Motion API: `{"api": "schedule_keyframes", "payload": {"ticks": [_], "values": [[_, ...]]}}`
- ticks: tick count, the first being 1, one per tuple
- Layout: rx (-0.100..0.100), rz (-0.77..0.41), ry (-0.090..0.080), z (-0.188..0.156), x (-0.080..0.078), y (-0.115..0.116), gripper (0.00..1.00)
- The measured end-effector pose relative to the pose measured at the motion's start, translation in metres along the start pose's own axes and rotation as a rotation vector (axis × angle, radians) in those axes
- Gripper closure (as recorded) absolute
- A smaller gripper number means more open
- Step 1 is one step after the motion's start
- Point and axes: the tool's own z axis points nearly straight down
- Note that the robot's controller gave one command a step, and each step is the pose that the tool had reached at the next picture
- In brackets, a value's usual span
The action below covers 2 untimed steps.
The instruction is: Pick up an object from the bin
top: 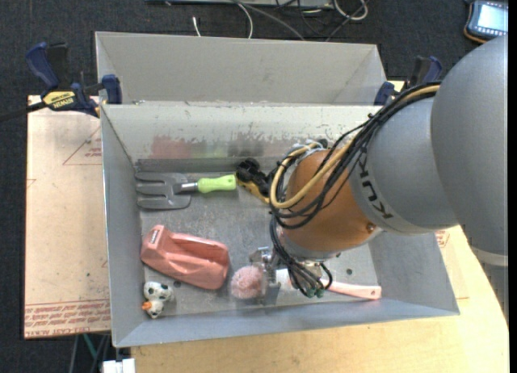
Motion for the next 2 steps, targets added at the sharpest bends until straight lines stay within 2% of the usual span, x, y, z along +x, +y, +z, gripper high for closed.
{"api": "schedule_keyframes", "payload": {"ticks": [1, 2], "values": [[0.000, 0.000, 0.005, -0.064, 0.001, 0.001, 1.00], [-0.001, 0.000, -0.004, -0.094, -0.001, 0.001, 1.00]]}}
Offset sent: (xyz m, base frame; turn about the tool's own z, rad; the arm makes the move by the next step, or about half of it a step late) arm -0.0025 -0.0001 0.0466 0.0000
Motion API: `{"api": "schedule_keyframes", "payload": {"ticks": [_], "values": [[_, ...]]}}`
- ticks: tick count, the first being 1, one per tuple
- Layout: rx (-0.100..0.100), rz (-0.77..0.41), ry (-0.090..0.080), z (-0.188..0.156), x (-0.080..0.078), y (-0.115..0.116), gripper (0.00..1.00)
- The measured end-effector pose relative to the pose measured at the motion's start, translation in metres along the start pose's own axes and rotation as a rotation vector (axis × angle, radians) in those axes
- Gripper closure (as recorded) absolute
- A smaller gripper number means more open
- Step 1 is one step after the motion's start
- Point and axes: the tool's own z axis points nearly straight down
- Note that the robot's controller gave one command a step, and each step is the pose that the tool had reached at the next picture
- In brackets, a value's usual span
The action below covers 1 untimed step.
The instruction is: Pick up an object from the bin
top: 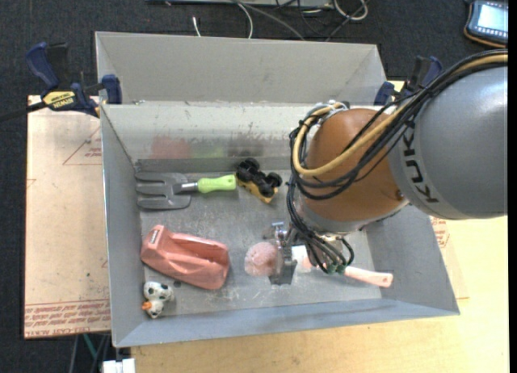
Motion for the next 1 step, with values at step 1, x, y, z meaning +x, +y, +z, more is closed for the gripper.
{"api": "schedule_keyframes", "payload": {"ticks": [1], "values": [[0.000, 0.000, 0.002, -0.0048, 0.0003, 0.0002, 1.00]]}}
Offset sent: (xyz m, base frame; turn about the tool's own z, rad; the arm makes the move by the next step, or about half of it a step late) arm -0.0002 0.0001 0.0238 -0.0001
